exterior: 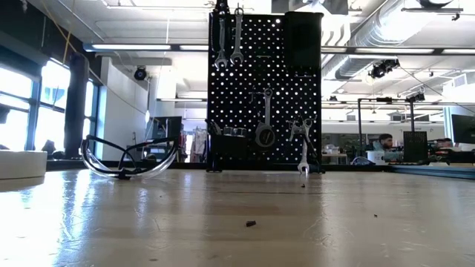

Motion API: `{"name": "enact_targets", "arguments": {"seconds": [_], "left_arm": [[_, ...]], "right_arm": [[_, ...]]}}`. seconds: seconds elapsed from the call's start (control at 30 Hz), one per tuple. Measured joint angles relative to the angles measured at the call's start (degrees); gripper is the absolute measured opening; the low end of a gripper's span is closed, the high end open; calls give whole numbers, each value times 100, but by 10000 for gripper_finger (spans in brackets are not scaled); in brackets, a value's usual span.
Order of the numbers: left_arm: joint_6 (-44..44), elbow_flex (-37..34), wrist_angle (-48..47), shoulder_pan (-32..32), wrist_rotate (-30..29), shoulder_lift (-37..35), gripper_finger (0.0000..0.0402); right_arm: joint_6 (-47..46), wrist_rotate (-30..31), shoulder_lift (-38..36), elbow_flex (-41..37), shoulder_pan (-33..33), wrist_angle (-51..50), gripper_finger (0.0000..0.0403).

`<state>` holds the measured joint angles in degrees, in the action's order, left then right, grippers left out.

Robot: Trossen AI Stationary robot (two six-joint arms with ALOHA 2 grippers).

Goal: Hang tools onto peg board
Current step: Put the pick tool into the black bin on the peg board

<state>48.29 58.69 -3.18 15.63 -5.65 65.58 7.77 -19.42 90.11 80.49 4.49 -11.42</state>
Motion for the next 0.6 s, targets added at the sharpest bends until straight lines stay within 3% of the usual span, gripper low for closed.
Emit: {"name": "enact_targets", "arguments": {"seconds": [0.2,0.6], "left_arm": [[0,155,-349,113,-498,-32,63],[-66,266,-740,284,-877,-190,51]], "right_arm": [[17,0,0,0,0,-7,0],[19,57,0,0,0,-40,0]]}}
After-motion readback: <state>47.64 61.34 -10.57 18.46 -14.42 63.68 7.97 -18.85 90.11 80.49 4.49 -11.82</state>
